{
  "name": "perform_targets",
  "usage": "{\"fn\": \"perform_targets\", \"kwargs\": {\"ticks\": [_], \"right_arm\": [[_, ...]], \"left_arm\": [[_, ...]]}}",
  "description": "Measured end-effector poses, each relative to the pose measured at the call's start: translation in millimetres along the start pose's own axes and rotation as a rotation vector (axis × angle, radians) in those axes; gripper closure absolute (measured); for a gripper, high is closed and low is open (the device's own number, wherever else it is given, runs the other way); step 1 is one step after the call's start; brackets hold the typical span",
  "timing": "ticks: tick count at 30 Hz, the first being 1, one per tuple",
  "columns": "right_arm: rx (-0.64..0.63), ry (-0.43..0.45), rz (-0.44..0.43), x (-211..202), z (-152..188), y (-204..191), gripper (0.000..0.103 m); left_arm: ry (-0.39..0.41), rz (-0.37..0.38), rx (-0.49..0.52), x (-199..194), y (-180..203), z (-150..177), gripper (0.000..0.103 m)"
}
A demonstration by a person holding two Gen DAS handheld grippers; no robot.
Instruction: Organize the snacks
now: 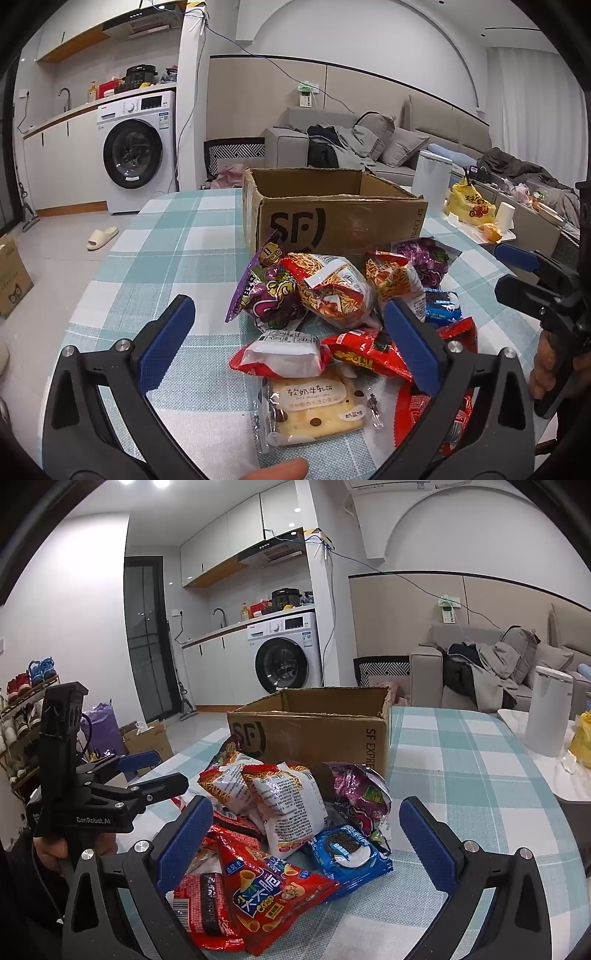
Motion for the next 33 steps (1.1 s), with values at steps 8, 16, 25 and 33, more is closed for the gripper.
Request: {"fn": "perform_targets", "kwargs": {"ticks": [8,16,25,33], "right_arm": [[-0.001,-0.002,0.006,-0.5,-0.5,0.9,0.0],[0.001,-0.008,0.004,1.0,0.6,1.2,0.0],[0.003,-0.009,0.003,1.7,1.0,0.4,0.0],[0.003,-0.01,0.002,1.9,0.7,0.7,0.0]], "left_arm": [[-0.008,0.008,-0.021,5.4,-3.1,-1.2,0.001],[-0.001,0.002,-0.017,5.0,-1.8,-1.2,0.001],[0.001,0.001,-0.016,4.3,-1.8,-1.2,0.001],[0.002,0.001,-0.015,3.7,-1.6,-1.1,0.001]]}}
Point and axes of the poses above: each gripper's, at about its wrist camera, not at the fingertips, and x roughly the way its jaws point, y to its right, z to its underside, the point moved 4 cm from there along x, roughly the way its jaws point, and after that the axes turned 1 degree about -y, right-handed, at the moved point
